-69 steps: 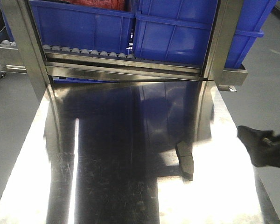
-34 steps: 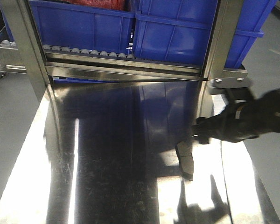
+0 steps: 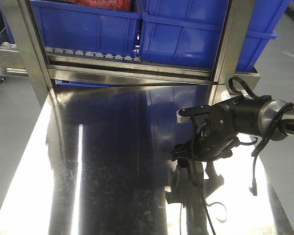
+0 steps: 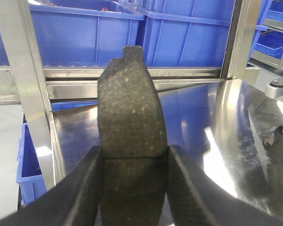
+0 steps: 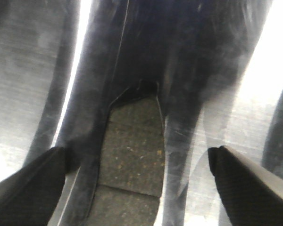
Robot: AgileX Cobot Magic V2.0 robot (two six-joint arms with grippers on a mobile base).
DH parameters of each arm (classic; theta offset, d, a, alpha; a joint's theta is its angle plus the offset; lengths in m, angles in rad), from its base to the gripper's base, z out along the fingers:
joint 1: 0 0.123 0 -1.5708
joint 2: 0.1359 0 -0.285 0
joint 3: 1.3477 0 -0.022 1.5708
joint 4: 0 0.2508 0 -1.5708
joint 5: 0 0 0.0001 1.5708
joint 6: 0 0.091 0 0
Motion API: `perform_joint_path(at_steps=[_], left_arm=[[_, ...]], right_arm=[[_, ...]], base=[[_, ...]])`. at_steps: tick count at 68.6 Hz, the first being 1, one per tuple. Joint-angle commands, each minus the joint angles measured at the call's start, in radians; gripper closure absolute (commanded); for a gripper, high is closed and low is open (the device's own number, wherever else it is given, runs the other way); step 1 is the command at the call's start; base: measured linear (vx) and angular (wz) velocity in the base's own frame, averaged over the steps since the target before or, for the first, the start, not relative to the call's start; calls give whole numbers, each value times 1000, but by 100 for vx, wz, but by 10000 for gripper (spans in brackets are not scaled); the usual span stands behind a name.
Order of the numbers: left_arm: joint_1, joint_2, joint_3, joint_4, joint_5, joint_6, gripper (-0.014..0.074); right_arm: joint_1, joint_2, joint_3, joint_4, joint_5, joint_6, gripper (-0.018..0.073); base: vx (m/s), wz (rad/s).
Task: Move and align brake pads A on conveyor
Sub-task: 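Lower the right gripper onto the other brake pad on the table, then close the right gripper on the brake pad and lift it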
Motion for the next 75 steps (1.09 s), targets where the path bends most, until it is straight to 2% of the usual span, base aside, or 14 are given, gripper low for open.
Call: perform_joint_path(at_steps=[1, 22, 55, 75], left_arm=[[-5, 5, -30, 9, -101, -1, 481], [-5, 5, -30, 9, -101, -1, 481], [-5, 5, -30, 9, -101, -1, 481], [-5, 5, -30, 9, -101, -1, 481]], right_arm=[[1, -23, -21, 3, -15, -6, -32], [1, -32, -21, 11, 63, -6, 29], [1, -45, -21, 17, 80, -6, 347], [1, -93, -21, 17, 80, -7, 460]], base=[[0, 0], [0, 0], [0, 0], [0, 0]])
